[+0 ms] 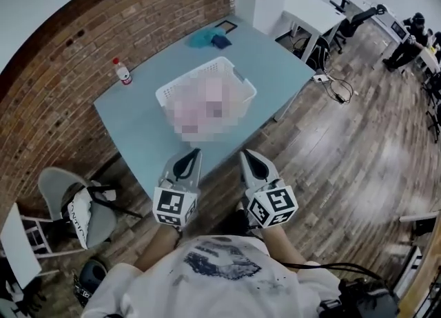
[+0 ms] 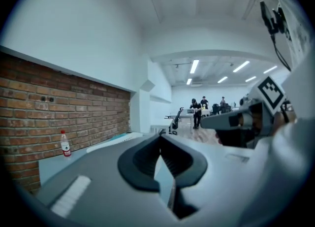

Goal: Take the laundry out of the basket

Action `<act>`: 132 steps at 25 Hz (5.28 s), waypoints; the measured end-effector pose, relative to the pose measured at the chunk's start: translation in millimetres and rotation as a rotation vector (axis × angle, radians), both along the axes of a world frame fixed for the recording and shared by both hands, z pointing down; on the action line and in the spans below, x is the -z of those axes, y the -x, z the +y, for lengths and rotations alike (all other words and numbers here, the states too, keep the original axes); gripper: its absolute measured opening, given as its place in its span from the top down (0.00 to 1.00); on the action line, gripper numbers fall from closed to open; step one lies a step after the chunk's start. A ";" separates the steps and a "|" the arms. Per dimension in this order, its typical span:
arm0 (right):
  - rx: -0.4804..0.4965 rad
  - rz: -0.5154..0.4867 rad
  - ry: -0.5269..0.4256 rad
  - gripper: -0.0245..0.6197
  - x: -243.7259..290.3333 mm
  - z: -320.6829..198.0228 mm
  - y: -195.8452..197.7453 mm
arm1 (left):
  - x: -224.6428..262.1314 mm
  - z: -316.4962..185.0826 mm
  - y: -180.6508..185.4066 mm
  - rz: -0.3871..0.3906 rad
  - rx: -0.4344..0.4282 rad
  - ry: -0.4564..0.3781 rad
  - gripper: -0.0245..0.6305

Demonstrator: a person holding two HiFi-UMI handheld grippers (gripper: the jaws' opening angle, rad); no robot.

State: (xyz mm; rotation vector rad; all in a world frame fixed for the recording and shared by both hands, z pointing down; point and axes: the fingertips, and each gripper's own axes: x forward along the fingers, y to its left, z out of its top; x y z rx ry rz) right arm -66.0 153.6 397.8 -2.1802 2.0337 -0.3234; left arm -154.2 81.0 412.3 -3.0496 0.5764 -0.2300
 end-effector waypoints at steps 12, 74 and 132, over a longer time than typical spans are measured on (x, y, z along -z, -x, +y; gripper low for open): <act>0.167 -0.027 0.032 0.96 -11.5 -57.9 -128.0 | -3.5 -42.5 -112.5 -0.044 0.167 0.005 0.98; 0.888 0.096 0.244 0.82 -52.9 -369.5 -143.0 | -48.3 -285.5 -110.3 -0.070 0.716 0.115 0.98; 1.385 1.037 0.802 0.36 -309.8 -344.8 -75.5 | -53.9 -302.2 -60.5 -0.042 0.755 0.137 0.98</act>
